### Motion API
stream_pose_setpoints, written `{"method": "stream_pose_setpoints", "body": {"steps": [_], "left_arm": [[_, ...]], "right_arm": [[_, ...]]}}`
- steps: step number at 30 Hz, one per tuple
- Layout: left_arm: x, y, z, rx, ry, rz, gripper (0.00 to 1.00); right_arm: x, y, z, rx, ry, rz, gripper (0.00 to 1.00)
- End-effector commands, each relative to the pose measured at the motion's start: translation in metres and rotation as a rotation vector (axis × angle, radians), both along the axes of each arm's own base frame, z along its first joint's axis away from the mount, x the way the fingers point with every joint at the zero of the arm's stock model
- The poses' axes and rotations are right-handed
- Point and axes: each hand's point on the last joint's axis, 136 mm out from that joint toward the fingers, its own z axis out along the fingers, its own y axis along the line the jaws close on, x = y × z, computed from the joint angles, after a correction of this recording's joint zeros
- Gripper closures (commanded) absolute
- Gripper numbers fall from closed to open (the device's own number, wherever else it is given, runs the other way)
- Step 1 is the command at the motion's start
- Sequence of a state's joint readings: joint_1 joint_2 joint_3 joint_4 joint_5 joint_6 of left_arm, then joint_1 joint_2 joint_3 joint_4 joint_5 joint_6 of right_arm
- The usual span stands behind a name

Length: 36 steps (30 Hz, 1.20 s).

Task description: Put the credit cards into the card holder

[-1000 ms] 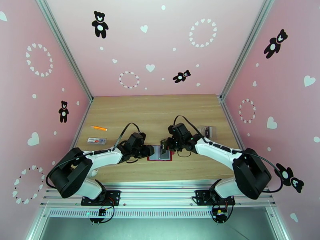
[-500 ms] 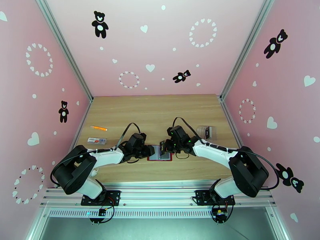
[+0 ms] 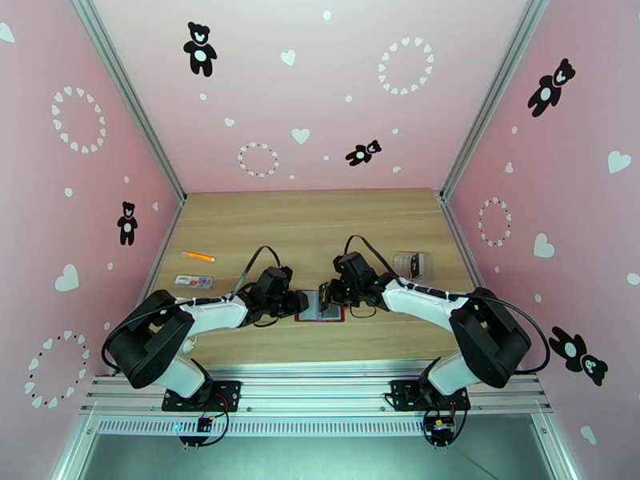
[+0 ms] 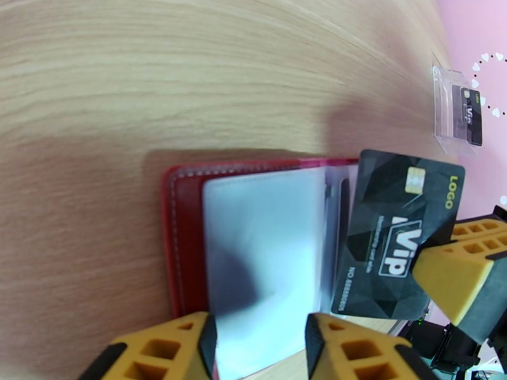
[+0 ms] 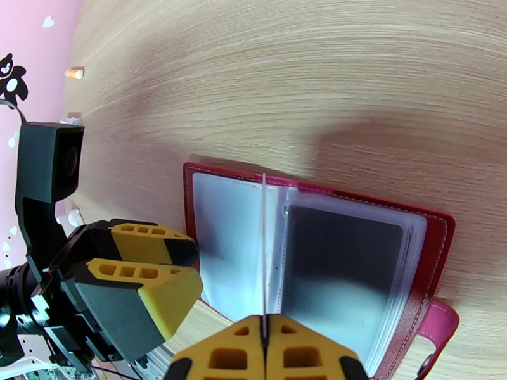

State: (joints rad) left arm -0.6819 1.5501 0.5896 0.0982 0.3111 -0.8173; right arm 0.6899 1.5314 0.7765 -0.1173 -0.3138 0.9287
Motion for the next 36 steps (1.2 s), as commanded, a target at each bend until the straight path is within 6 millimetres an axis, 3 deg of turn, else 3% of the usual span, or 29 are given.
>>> {"method": "stream_pose_setpoints", "body": {"steps": [1, 16, 36], "left_arm": [[-0.005, 0.005, -0.012, 0.013, 0.036, 0.005, 0.57], [-0.007, 0.007, -0.016, 0.018, 0.042, 0.007, 0.57], [-0.010, 0.023, -0.016, 0.114, 0.022, 0.006, 0.55]], "right_arm": [[-0.006, 0.002, -0.011, 0.010, 0.039, -0.005, 1.00], [-0.012, 0.015, -0.023, 0.060, 0.100, -0.011, 1.00], [-0.019, 0.001, -0.045, -0.027, 0.135, -0.020, 1.00]]}}
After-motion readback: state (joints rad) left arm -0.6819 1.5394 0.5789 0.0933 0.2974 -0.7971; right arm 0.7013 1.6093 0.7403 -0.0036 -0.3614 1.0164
